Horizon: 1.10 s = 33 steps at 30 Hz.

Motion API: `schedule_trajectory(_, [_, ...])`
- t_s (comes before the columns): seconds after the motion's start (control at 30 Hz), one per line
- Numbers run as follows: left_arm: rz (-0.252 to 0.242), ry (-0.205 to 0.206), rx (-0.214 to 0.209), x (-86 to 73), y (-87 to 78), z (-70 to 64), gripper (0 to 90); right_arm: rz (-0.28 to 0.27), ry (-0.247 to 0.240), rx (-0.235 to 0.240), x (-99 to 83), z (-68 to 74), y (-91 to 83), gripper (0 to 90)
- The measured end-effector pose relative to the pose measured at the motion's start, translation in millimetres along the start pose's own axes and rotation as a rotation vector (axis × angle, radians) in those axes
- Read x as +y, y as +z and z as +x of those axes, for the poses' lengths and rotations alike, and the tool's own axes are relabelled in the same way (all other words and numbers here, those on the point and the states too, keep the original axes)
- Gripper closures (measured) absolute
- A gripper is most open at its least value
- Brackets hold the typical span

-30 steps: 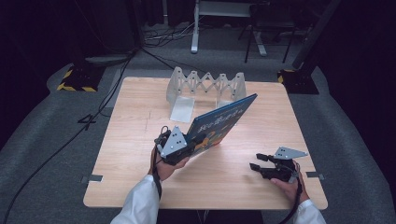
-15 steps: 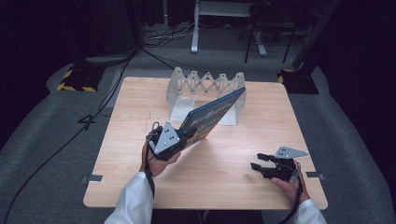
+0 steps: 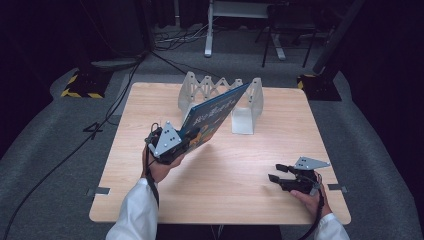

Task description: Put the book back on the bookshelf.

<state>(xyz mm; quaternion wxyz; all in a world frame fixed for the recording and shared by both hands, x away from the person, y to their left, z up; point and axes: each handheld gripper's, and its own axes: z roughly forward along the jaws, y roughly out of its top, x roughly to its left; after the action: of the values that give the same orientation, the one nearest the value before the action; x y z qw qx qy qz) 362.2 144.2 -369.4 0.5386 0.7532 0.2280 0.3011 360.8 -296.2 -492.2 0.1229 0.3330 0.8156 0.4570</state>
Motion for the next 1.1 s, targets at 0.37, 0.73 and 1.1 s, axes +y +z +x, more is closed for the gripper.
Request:
schedule_trajectory(0.37, [-0.009,-0.052,0.079,-4.8,-5.6,25.8,83.0,0.009,-0.009,0.003,-0.1,-0.1,1.2,43.0])
schedule_trajectory(0.73, [-0.028,-0.171,0.178,-22.0,10.3,47.2,82.9,0.014,-0.008,0.011,-0.5,0.0,2.2,42.9])
schedule_trajectory(1.1, [-0.046,-0.235,0.211,-35.7,27.8,44.5,82.7,0.032,-0.026,0.001,-0.5,2.2,4.8,38.4])
